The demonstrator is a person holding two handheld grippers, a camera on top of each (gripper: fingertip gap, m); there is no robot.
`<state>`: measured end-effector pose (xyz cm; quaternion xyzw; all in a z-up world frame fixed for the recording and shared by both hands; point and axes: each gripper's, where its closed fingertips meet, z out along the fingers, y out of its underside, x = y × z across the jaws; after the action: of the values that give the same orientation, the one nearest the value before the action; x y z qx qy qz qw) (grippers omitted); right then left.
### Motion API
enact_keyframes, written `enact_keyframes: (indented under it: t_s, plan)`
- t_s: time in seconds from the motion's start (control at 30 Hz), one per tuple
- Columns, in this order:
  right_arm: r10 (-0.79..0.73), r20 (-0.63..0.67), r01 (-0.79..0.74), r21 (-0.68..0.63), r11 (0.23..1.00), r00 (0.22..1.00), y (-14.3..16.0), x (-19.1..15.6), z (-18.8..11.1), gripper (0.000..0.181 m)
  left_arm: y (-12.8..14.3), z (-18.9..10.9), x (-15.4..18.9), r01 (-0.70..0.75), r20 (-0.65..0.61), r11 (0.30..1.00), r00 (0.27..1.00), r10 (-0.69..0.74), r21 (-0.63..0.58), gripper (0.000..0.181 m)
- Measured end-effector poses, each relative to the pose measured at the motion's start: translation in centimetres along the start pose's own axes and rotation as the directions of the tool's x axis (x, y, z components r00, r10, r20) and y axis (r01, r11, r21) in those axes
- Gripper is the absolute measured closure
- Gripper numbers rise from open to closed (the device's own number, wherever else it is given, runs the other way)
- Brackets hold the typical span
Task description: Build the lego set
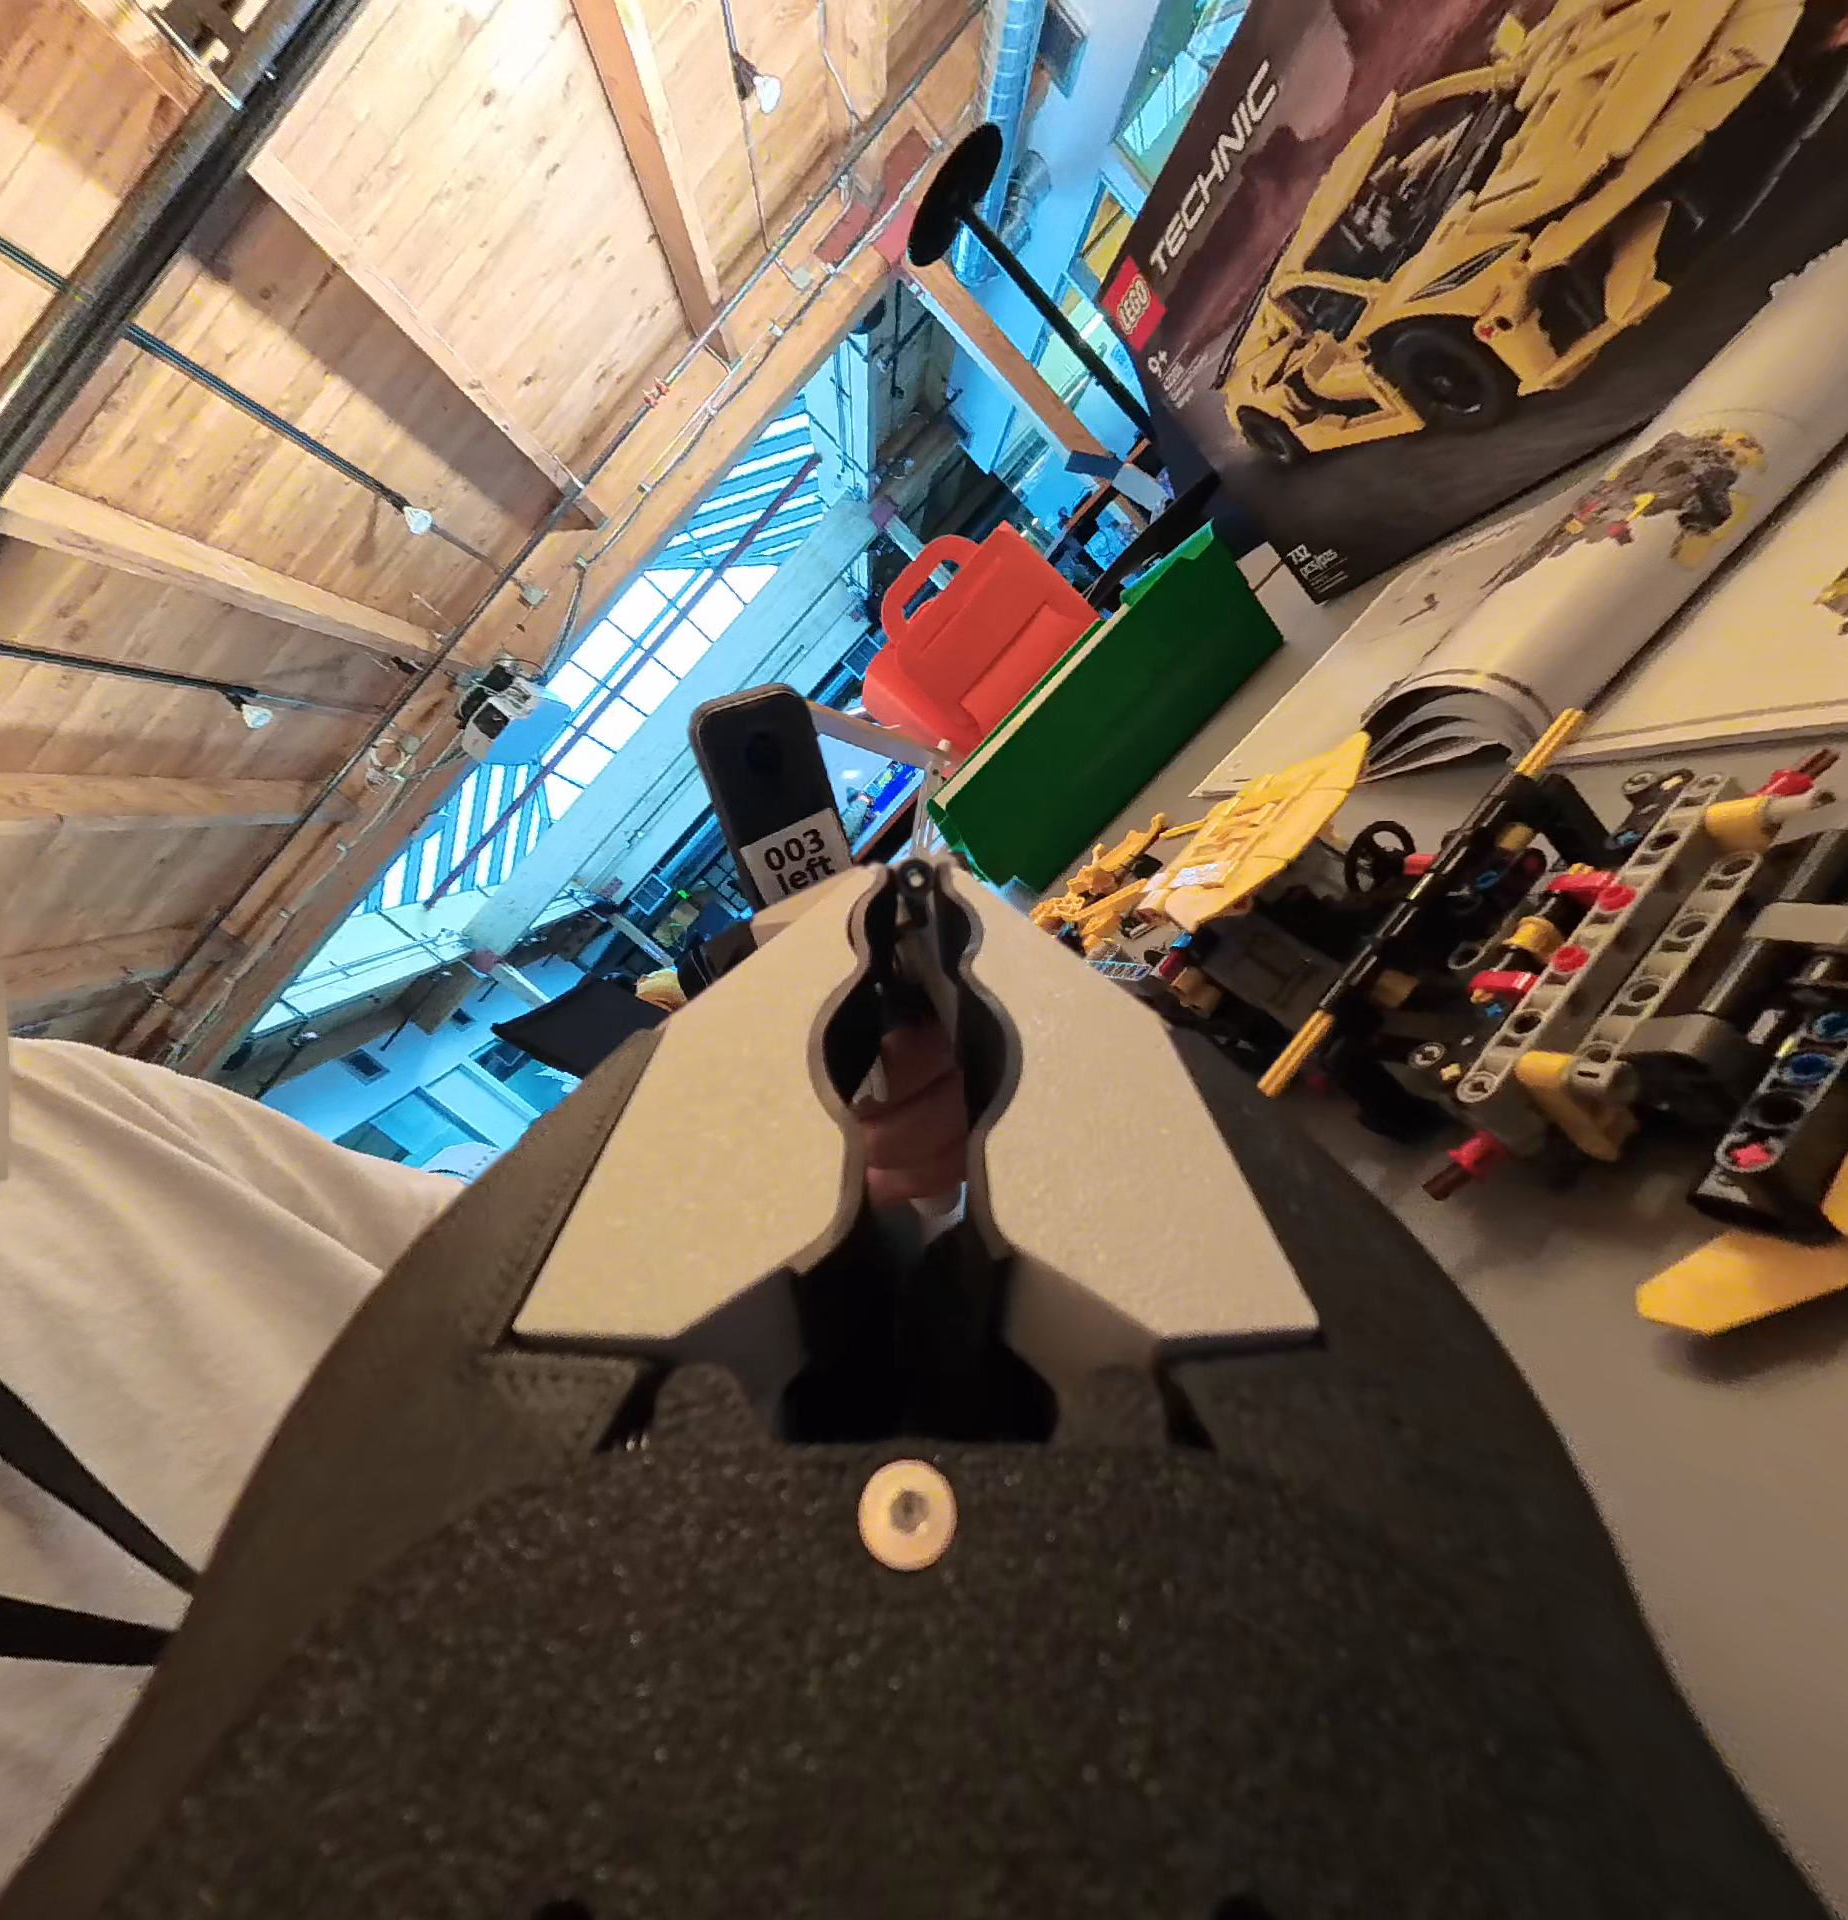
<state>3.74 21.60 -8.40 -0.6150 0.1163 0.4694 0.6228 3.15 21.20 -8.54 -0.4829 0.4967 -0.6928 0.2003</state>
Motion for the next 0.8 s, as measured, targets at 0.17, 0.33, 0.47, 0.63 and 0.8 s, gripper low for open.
enact_keyframes:
  t_s: [0.17,0.33,0.47,0.63,0.8]
  plan:
    - [-0.017,0.016,0.017,-0.013,1.000,1.000,0.0,-0.4,0.0,0.175,-0.1,-0.1,-0.1,-0.253,0.109,0.967,0.961,0.255,-0.034,0.165]
    - [-0.037,0.033,0.039,-0.069,0.997,0.999,0.6,-1.1,-0.1,0.175,1.1,0.5,0.8,-0.412,0.102,0.905,0.901,0.422,-0.105,0.172]
    - [-0.049,0.062,0.055,-0.107,0.993,0.997,0.8,-1.7,-0.5,0.175,0.6,0.0,1.6,-0.355,0.040,0.933,0.933,0.358,-0.060,0.179]
    - [-0.051,0.097,0.065,-0.149,0.987,0.994,1.3,-2.3,-0.7,0.175,0.6,-0.2,2.4,-0.321,-0.017,0.946,0.947,0.321,-0.039,0.179]
    - [-0.045,0.119,0.065,-0.163,0.984,0.992,1.5,-2.7,-0.9,0.175,0.1,-0.7,3.0,-0.192,-0.106,0.981,0.976,0.190,-0.008,0.165]
